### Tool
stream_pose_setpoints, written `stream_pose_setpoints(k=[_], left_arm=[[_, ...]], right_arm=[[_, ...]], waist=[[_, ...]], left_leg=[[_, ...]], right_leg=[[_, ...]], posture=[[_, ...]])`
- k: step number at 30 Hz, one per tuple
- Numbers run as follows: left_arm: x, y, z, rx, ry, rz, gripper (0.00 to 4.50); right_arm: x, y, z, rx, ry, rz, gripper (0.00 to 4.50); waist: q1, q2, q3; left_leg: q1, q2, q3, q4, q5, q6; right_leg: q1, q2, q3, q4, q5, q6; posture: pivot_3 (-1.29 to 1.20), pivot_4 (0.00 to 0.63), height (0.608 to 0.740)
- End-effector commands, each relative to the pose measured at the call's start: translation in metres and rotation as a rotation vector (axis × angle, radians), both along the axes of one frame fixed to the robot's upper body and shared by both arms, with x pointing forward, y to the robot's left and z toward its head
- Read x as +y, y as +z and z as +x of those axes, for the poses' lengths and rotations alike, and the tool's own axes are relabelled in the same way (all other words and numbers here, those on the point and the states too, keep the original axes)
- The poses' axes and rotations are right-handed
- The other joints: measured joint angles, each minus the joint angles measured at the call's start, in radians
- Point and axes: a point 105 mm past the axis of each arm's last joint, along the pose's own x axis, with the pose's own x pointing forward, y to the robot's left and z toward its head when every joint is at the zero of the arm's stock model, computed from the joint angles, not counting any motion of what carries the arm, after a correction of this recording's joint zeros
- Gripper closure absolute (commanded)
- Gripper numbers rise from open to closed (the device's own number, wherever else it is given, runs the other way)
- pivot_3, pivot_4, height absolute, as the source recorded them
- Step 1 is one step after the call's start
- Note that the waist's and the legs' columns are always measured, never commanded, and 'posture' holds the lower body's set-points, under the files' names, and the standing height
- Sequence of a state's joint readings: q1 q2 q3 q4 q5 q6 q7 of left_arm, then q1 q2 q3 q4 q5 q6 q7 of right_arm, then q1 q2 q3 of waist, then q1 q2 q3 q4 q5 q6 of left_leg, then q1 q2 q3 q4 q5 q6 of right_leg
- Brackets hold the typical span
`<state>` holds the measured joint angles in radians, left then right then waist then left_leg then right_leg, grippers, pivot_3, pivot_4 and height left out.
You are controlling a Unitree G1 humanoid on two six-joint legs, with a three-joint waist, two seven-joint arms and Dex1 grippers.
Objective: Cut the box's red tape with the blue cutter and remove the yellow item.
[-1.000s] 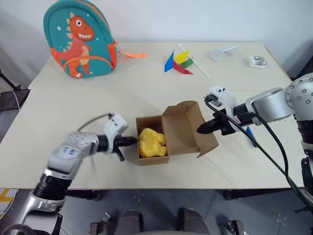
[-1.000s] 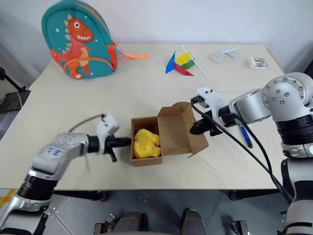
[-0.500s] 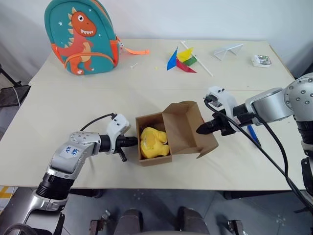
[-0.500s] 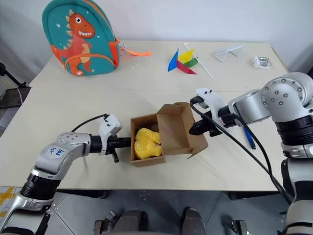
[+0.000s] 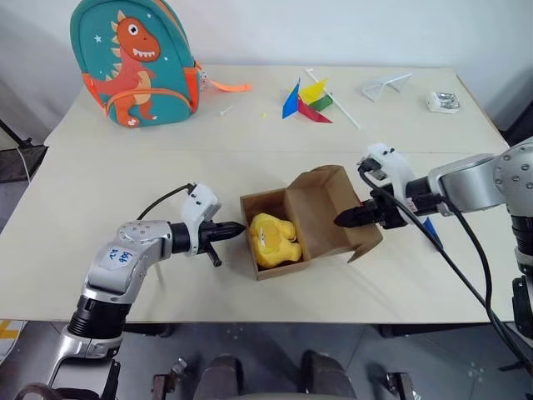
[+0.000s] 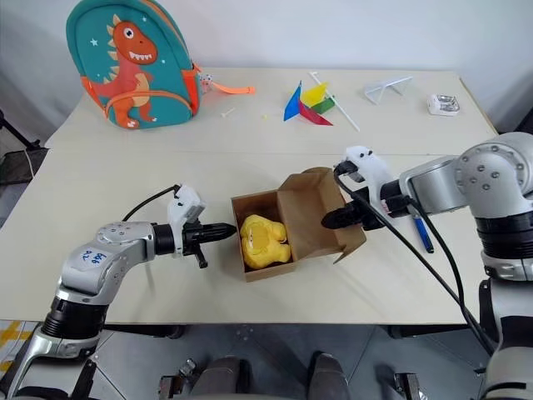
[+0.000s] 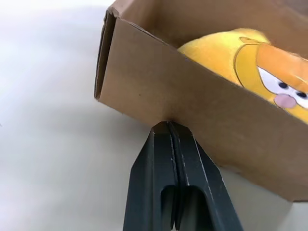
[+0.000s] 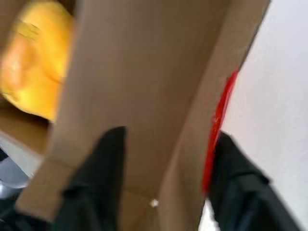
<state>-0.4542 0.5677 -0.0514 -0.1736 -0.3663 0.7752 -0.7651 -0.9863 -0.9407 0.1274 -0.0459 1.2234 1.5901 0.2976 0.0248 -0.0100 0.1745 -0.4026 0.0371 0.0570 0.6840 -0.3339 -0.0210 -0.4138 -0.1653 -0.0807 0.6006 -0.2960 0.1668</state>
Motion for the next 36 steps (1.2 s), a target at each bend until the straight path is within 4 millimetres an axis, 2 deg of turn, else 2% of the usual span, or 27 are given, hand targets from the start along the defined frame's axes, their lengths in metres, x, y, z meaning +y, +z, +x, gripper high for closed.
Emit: stream_pose_setpoints(k=[1,3,6,9,13,14,16,18,20,24,27,29,30,32,36], left_arm=[[0.003,0.012,-0.003,-0.06,-0.005,-0.027,4.5],[0.006,0.01,-0.002,-0.06,0.004,-0.03,4.5],[0.012,0.009,-0.003,-0.062,0.009,-0.031,4.5],[0.019,0.01,-0.003,-0.073,0.02,-0.052,4.5],[0.035,0.021,-0.012,-0.122,0.01,-0.123,4.5],[0.047,0.027,-0.019,-0.152,0.002,-0.144,4.5],[0.07,0.033,-0.032,-0.197,-0.006,-0.157,4.12],[0.088,0.033,-0.041,-0.207,-0.004,-0.147,3.66],[0.107,0.031,-0.046,-0.216,0.015,-0.123,2.99],[0.152,0.029,-0.055,-0.227,0.07,-0.041,1.86],[0.176,0.04,-0.066,-0.207,0.057,0.035,0.88],[0.176,0.047,-0.069,-0.202,0.018,0.071,0.33],[0.169,0.05,-0.067,-0.205,-0.009,0.079,0.02],[0.155,0.052,-0.064,-0.222,-0.071,0.135,0.02],[0.111,0.061,-0.053,-0.188,-0.211,0.154,0.02]], right_arm=[[-0.008,0.026,-0.002,-0.152,0.019,0.09,0.72],[-0.016,0.031,0.003,-0.237,0.001,0.106,0.04],[-0.03,0.03,0.009,-0.308,-0.031,0.141,0.04],[-0.034,0.034,0.009,-0.414,0.005,0.22,0.04],[-0.035,0.051,0.0,-0.613,0.093,0.411,0.04],[-0.037,0.06,-0.005,-0.69,0.125,0.469,0.04],[-0.04,0.066,-0.014,-0.741,0.163,0.554,0.0],[-0.036,0.064,-0.024,-0.756,0.247,0.561,0.0],[-0.028,0.062,-0.033,-0.783,0.318,0.56,0.0],[-0.015,0.047,-0.051,-0.827,0.464,0.492,0.0],[-0.011,0.028,-0.072,-0.9,0.604,0.406,0.0],[-0.015,0.021,-0.079,-0.94,0.632,0.382,0.0],[-0.018,0.017,-0.085,-0.935,0.637,0.403,0.0],[-0.022,0.01,-0.088,-0.949,0.637,0.374,0.0],[-0.031,-0.002,-0.095,-0.89,0.659,0.351,0.0]], waist=[[0.003,-0.001,0.0],[0.002,-0.001,0.0],[0.001,-0.001,0.0],[0.001,-0.001,0.0],[-0.005,-0.001,0.001],[-0.005,-0.001,0.001],[-0.008,-0.001,0.001],[-0.008,-0.001,0.001],[-0.004,-0.001,0.001],[-0.001,-0.001,0.001],[0.001,-0.003,0.002],[0.001,-0.003,0.002],[0.002,-0.003,0.002],[0.003,-0.003,0.002],[0.001,-0.003,0.002]], left_leg=[[0.0,0.0,0.0,0.0,0.0,0.0],[0.0,0.0,0.0,0.0,0.0,0.0],[0.0,0.0,0.0,0.001,0.0,0.0],[0.001,0.0,0.001,0.001,0.0,0.0],[0.002,0.0,0.002,0.0,0.0,0.0],[0.002,0.0,0.002,0.0,0.0,0.0],[0.002,0.0,0.003,0.0,0.0,0.0],[0.003,0.0,0.003,0.0,0.0,0.0],[0.005,0.0,0.003,0.0,0.0,0.0],[0.008,0.001,0.003,0.0,0.0,0.0],[0.009,0.001,0.003,-0.001,-0.001,0.0],[0.009,0.001,0.004,-0.001,-0.001,0.0],[0.01,0.001,0.004,-0.001,-0.001,0.0],[0.011,0.001,0.006,-0.001,-0.002,0.001],[0.014,0.001,0.007,-0.001,-0.002,0.001]], right_leg=[[0.0,0.0,0.0,0.0,0.0,0.0],[0.0,0.0,0.0,0.0,0.0,0.0],[0.0,0.0,0.001,0.0,0.0,0.001],[0.0,0.0,0.001,0.001,0.0,0.0],[0.0,0.0,0.001,0.001,0.0,0.001],[0.0,0.0,0.001,0.001,0.0,0.001],[0.0,0.0,0.001,0.001,0.0,0.001],[0.0,0.0,0.001,0.002,0.0,0.001],[0.002,0.0,0.001,0.001,0.0,0.001],[0.006,0.0,0.001,0.001,0.0,0.0],[0.006,0.0,0.001,0.001,0.0,0.0],[0.006,0.0,0.001,0.002,0.0,0.0],[0.006,0.0,0.001,0.002,0.0,0.0],[0.007,-0.001,0.001,0.002,0.0,0.0],[0.008,-0.001,0.002,0.004,0.001,0.0]], posture=[[0.0,0.15,0.74],[0.0,0.15,0.74],[0.0,0.15,0.74],[0.0,0.15,0.74],[0.0,0.15,0.74],[0.0,0.15,0.74],[0.0,0.15,0.74],[0.0,0.15,0.74],[0.0,0.15,0.74],[0.0,0.15,0.74],[0.0,0.15,0.74],[0.0,0.15,0.74],[0.0,0.15,0.74],[0.0,0.15,0.74],[0.0,0.15,0.74]])
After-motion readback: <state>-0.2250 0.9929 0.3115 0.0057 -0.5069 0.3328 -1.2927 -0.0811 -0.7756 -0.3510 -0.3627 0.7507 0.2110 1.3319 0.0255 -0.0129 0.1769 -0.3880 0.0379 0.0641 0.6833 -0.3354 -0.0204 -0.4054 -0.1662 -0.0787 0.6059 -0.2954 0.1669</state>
